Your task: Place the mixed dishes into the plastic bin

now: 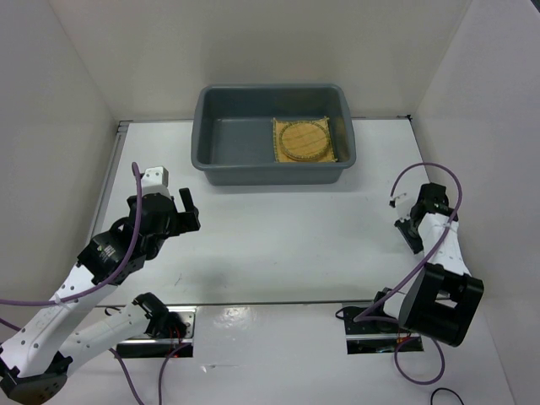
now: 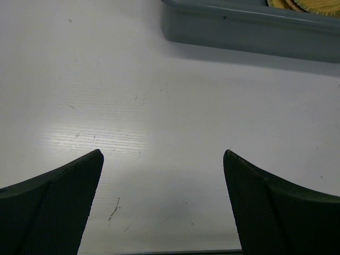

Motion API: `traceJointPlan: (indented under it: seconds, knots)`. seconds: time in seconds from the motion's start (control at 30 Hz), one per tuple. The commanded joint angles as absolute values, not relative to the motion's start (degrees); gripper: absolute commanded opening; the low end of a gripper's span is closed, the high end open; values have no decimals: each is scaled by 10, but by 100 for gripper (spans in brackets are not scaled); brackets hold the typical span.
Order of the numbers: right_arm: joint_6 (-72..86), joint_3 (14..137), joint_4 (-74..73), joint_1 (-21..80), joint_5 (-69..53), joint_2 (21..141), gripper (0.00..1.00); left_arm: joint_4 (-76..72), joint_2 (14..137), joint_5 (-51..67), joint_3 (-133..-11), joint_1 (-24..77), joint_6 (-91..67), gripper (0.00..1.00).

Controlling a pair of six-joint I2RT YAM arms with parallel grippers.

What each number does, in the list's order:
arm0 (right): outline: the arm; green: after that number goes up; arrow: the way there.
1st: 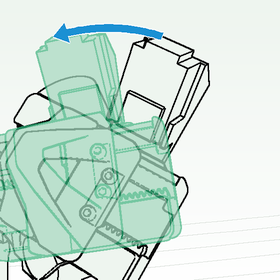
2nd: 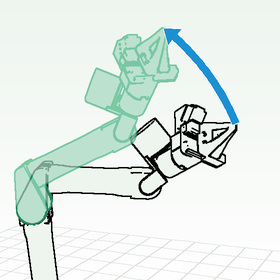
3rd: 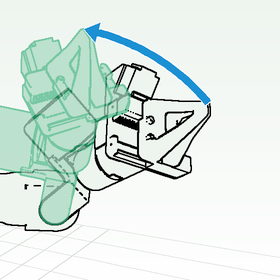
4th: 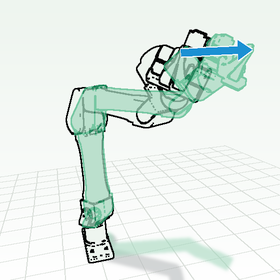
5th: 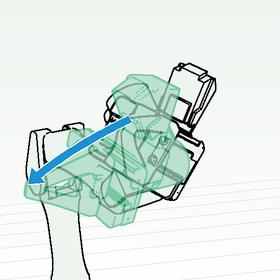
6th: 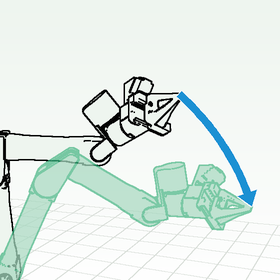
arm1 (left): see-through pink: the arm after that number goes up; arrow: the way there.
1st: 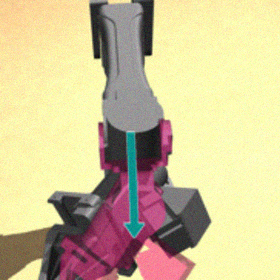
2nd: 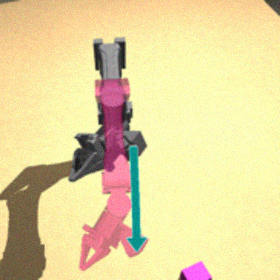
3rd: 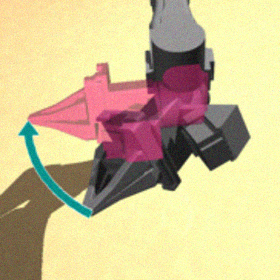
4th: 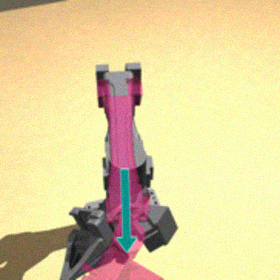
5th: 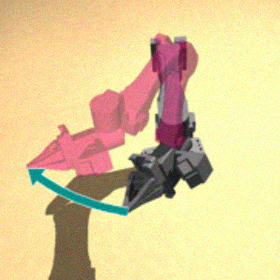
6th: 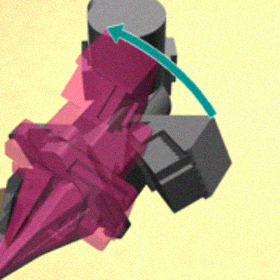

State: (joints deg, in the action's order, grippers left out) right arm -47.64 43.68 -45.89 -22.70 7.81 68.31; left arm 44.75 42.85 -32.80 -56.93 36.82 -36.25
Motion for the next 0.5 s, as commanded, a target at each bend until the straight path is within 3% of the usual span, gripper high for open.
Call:
traceJointPlan:
  seconds: [0.0, 0.17, 0.33, 0.47]
  knots:
    - [-466, 423, -440, -224, 83, 703, 31, 426, 423, -335, -568, 365, -360, 100]
    - [-454, 423, -430, -224, 83, 731, 25, 421, 423, -335, -568, 365, -355, 100]
    - [-444, 444, -441, -224, 83, 744, 5, 421, 423, -330, -568, 365, -355, 100]
    - [-427, 553, -488, -193, 76, 720, 0, 416, 423, -323, -568, 365, -355, 100]
